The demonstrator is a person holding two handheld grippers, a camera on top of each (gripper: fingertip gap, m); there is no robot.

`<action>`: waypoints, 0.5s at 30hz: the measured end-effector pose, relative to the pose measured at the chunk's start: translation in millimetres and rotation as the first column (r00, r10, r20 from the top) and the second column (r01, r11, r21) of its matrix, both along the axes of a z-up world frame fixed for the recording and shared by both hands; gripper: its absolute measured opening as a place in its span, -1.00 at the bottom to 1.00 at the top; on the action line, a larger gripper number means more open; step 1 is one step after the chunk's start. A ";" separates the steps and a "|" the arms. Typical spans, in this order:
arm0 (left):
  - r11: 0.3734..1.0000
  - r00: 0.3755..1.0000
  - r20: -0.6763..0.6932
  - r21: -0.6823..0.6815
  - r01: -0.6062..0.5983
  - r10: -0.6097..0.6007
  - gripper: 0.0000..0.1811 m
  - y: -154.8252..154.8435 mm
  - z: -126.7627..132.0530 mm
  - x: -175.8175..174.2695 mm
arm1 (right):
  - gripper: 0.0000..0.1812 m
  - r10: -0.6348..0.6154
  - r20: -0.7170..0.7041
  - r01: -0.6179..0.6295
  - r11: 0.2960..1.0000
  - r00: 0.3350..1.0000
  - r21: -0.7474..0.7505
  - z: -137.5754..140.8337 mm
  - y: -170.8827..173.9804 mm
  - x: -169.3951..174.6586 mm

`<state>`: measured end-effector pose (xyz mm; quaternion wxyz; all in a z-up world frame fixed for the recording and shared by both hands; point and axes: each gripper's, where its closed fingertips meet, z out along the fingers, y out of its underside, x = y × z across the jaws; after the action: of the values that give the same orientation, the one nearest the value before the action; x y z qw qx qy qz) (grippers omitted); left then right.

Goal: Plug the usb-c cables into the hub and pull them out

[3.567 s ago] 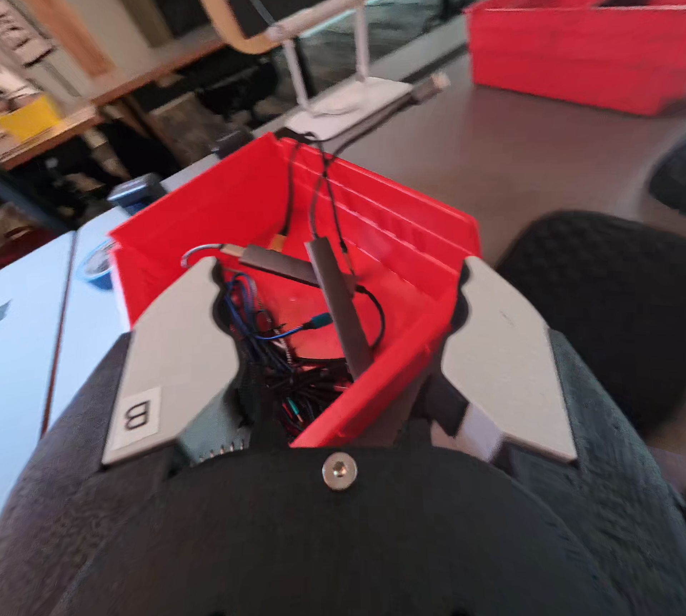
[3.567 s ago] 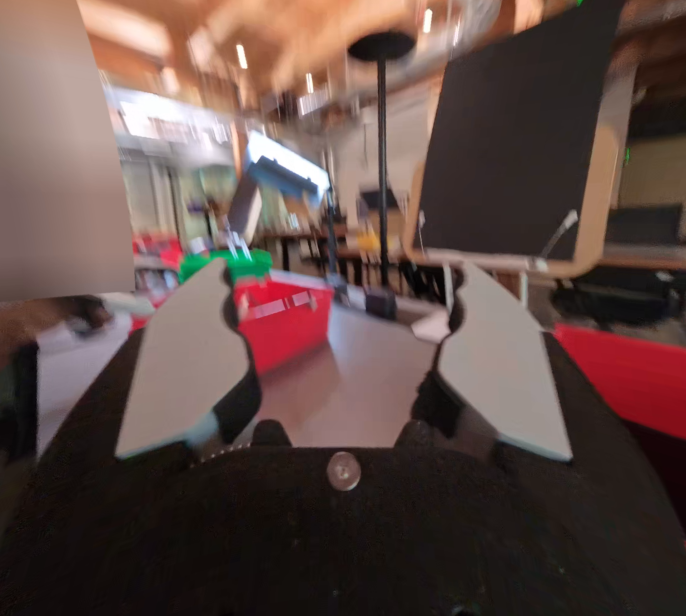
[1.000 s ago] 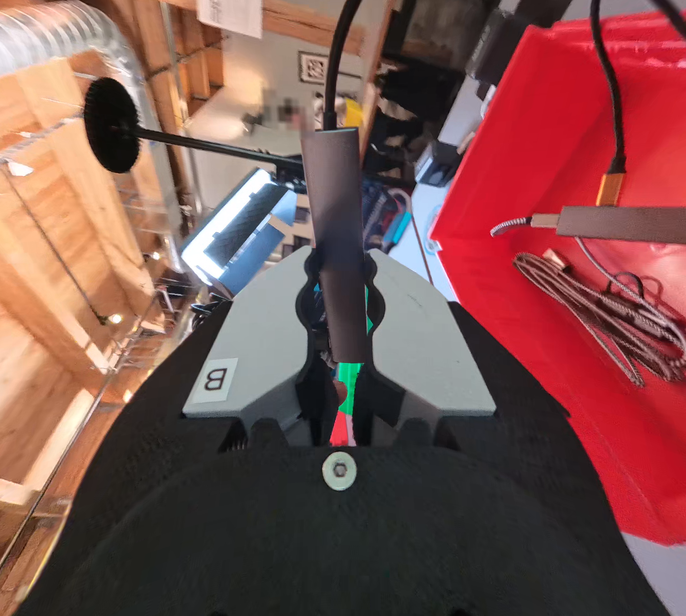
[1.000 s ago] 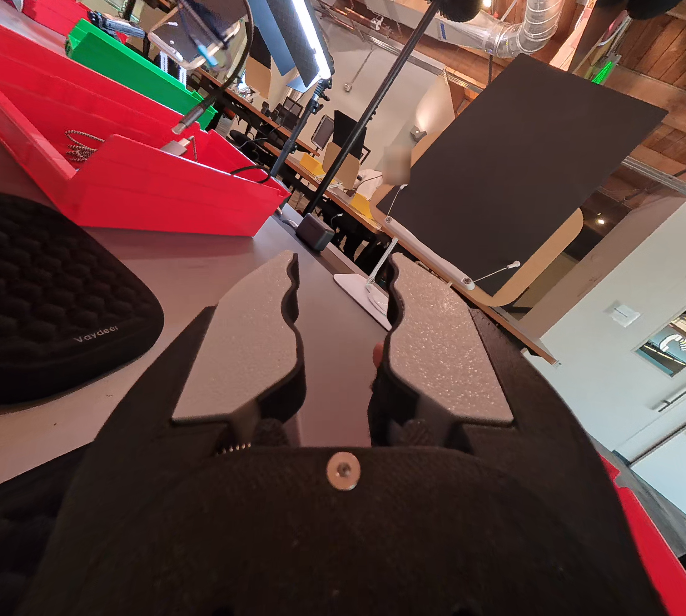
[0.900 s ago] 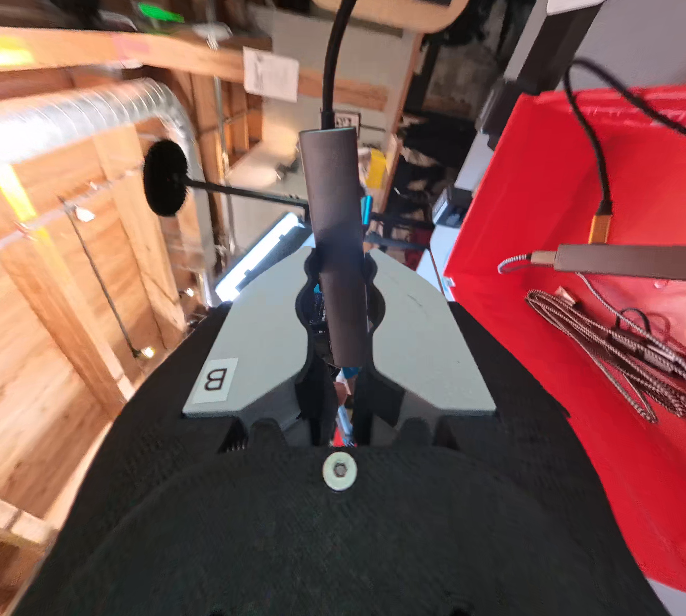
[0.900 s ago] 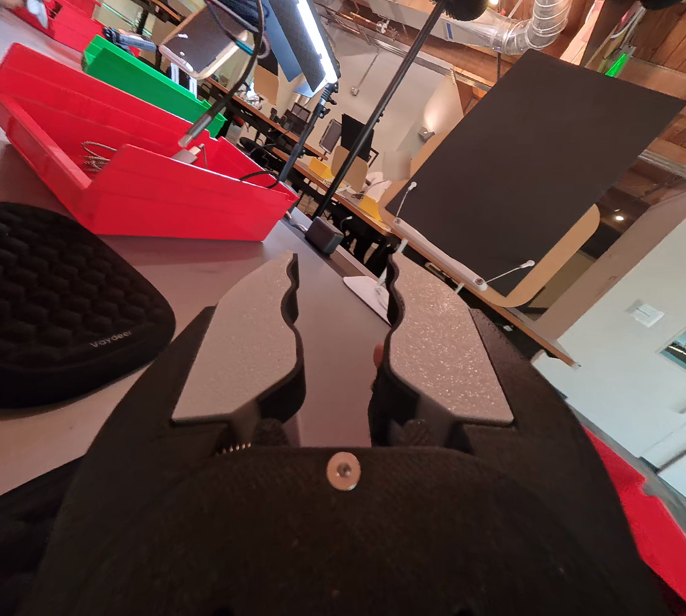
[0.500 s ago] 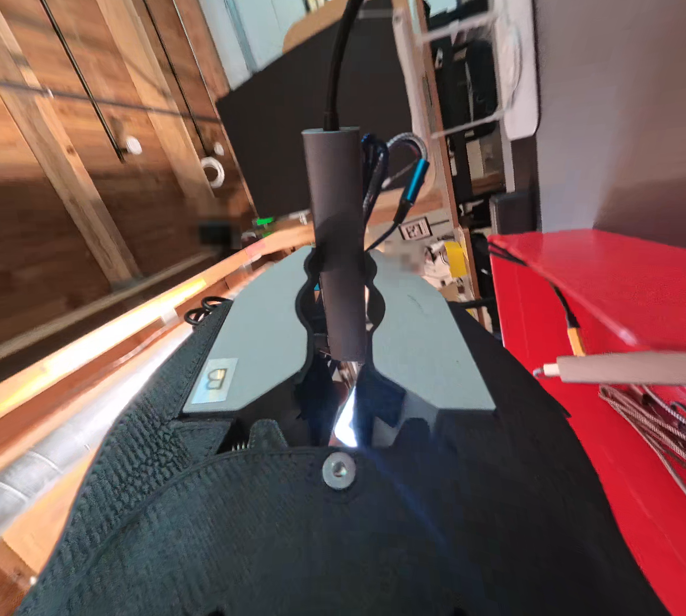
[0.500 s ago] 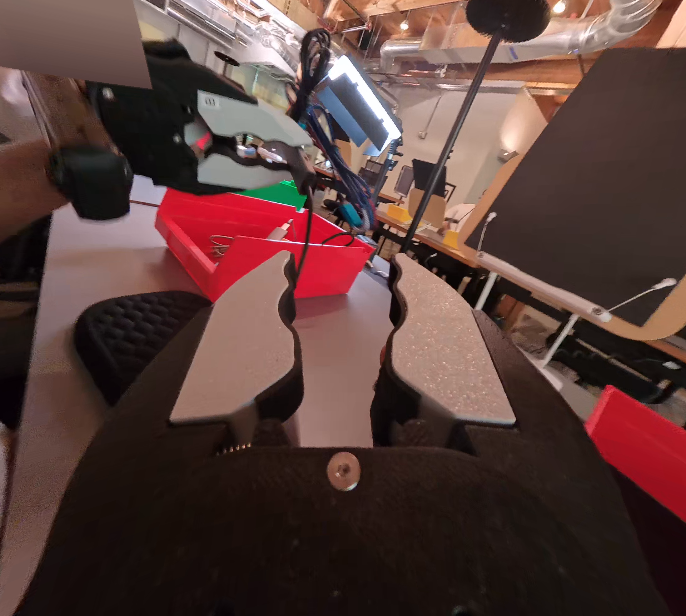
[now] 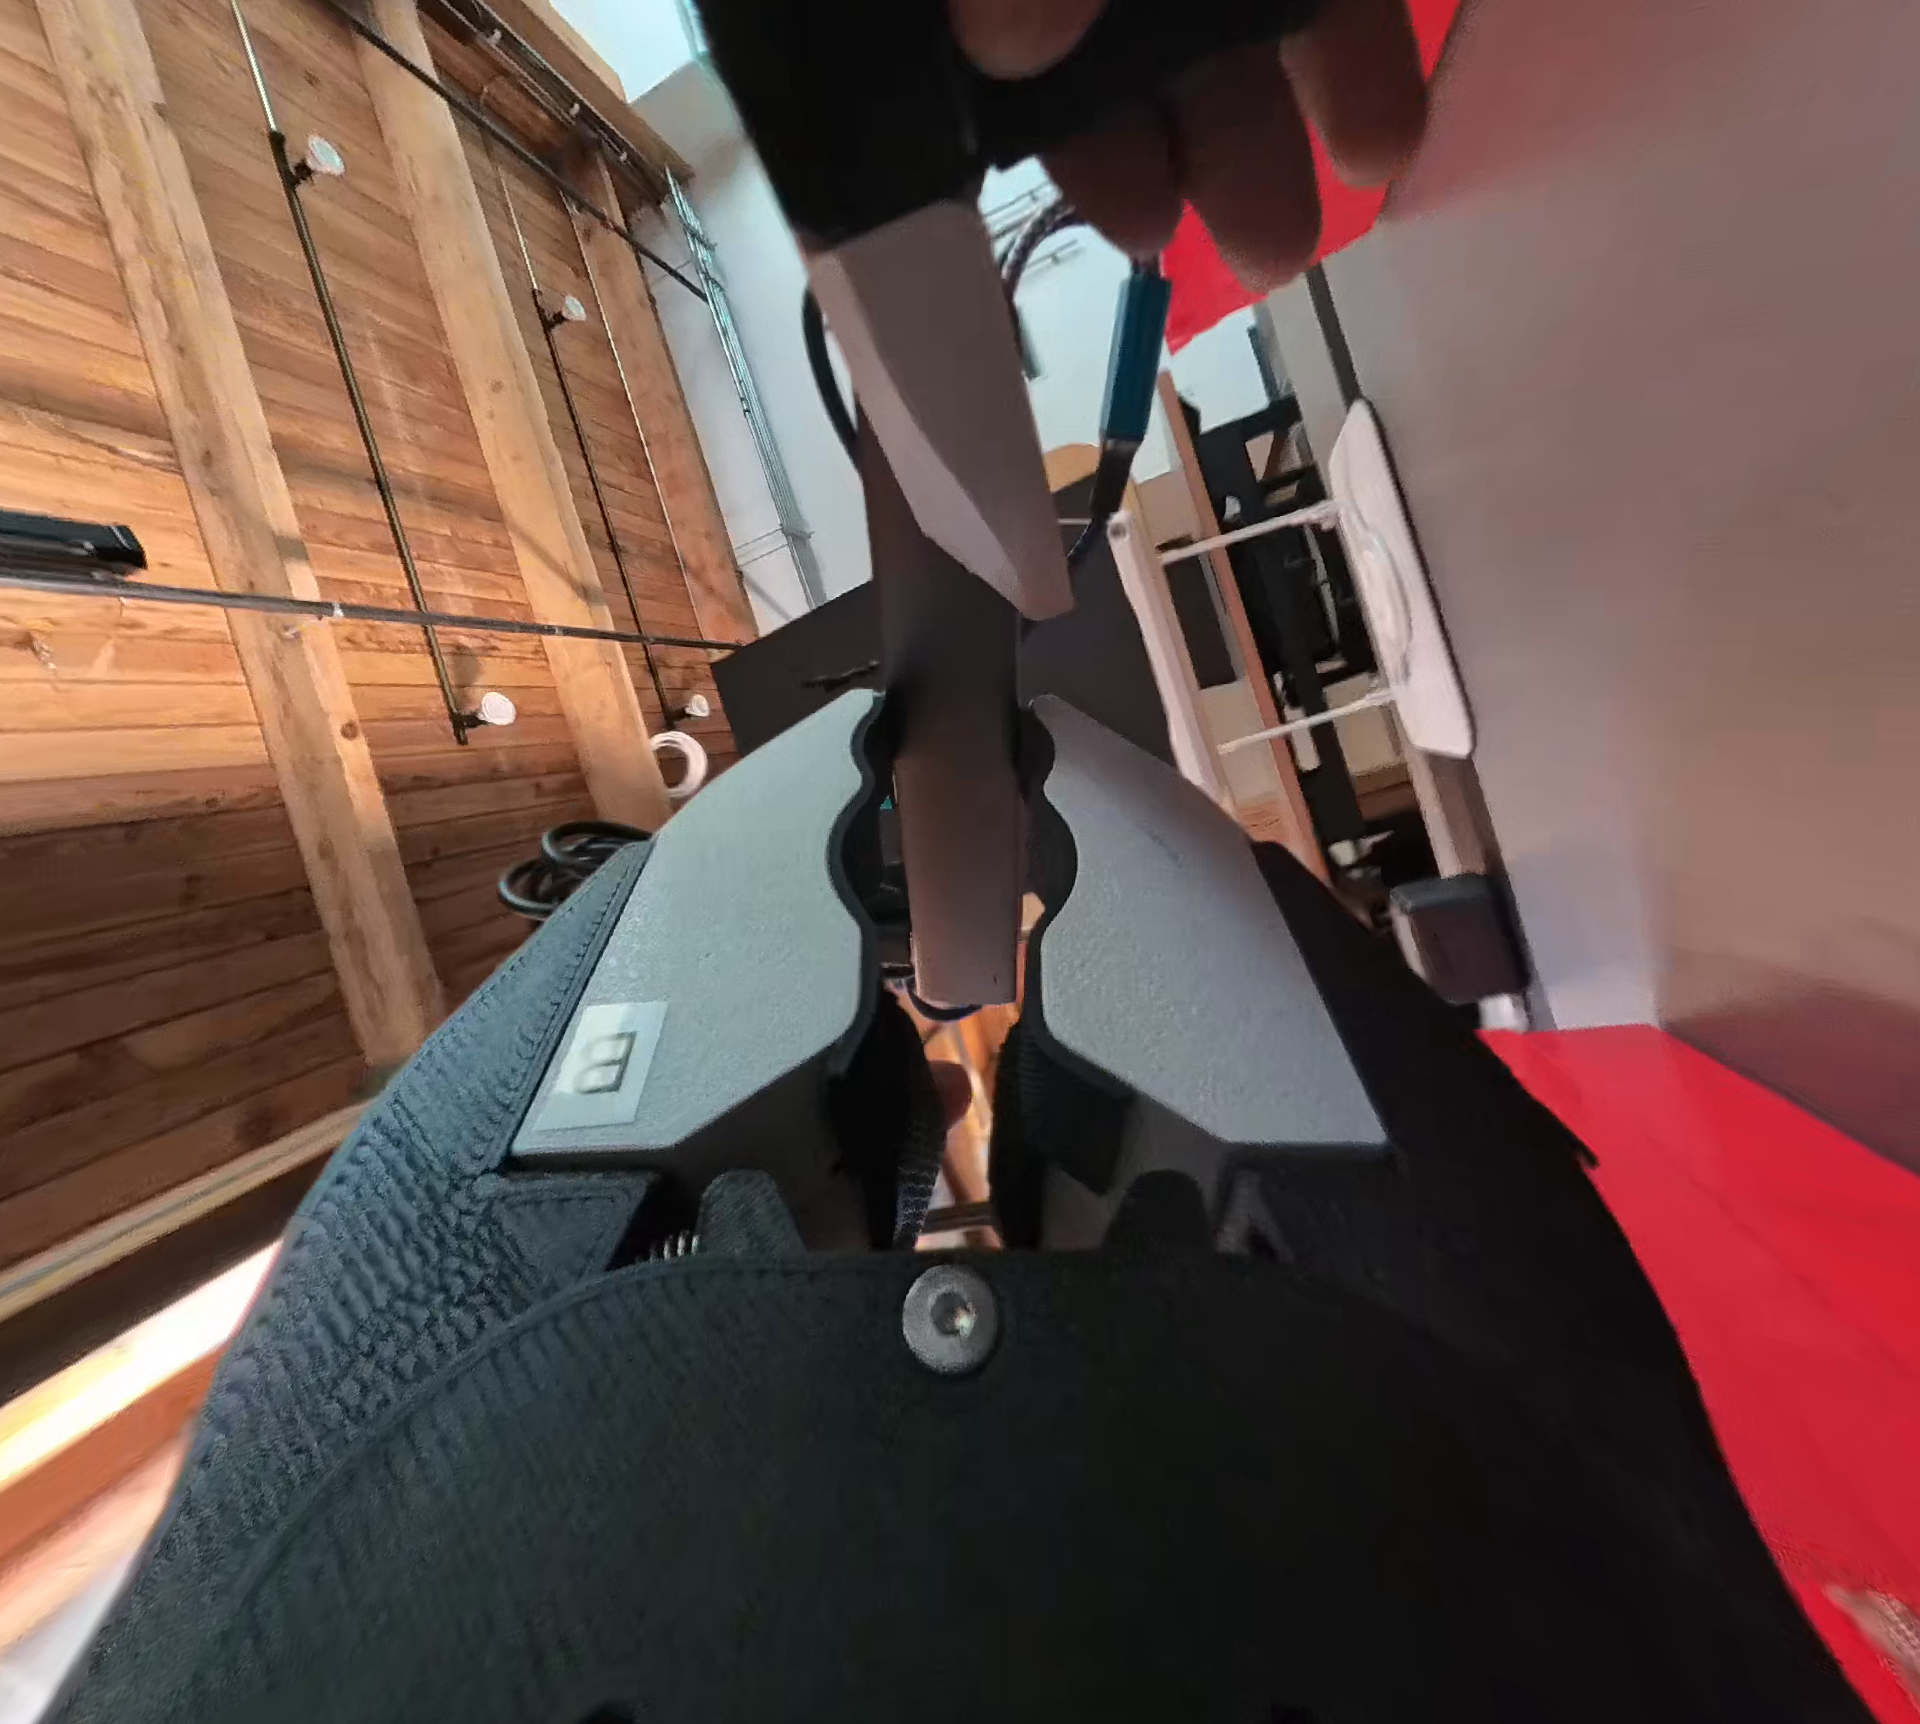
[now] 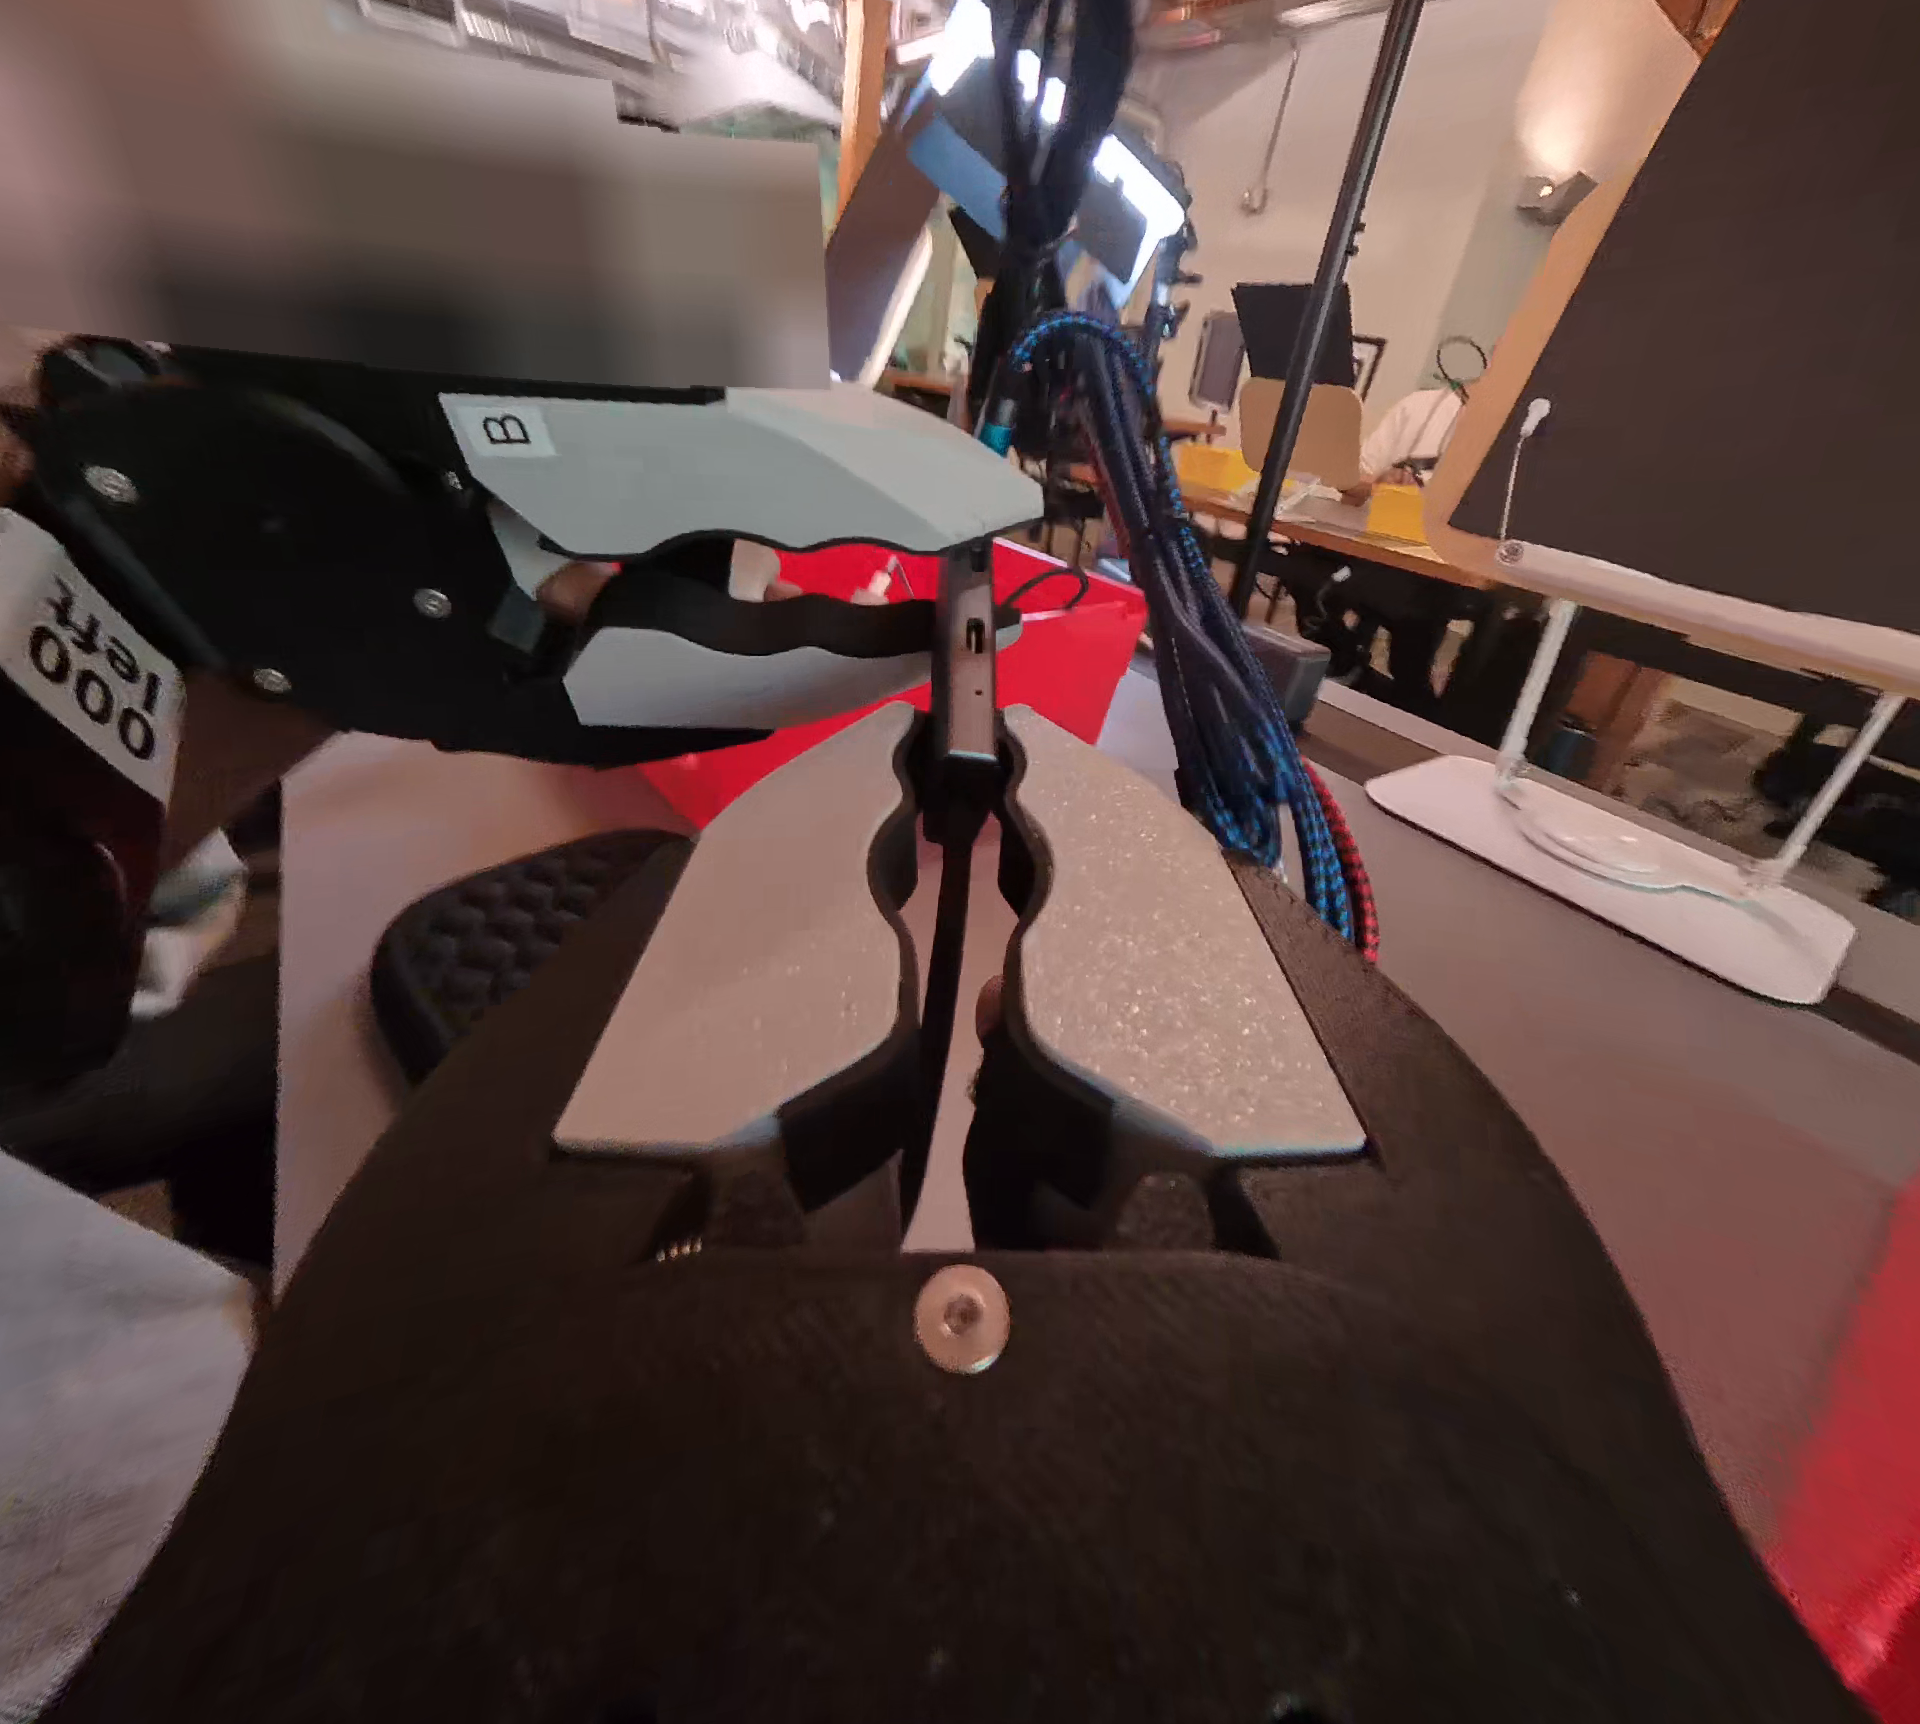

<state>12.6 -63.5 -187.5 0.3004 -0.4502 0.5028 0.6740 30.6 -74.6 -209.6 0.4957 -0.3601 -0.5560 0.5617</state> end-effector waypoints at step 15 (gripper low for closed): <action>0.676 -0.893 0.295 0.737 -0.014 -0.341 -0.25 -27.6 40.2 2.7 | -0.91 0.114 -0.355 -0.226 0.930 0.928 -0.291 36.6 13.3 30.5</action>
<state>15.3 -91.1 -147.3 0.8185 -0.4690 -0.0541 -0.3273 61.1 -61.3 -173.0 0.4643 -0.2871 -0.3933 0.7399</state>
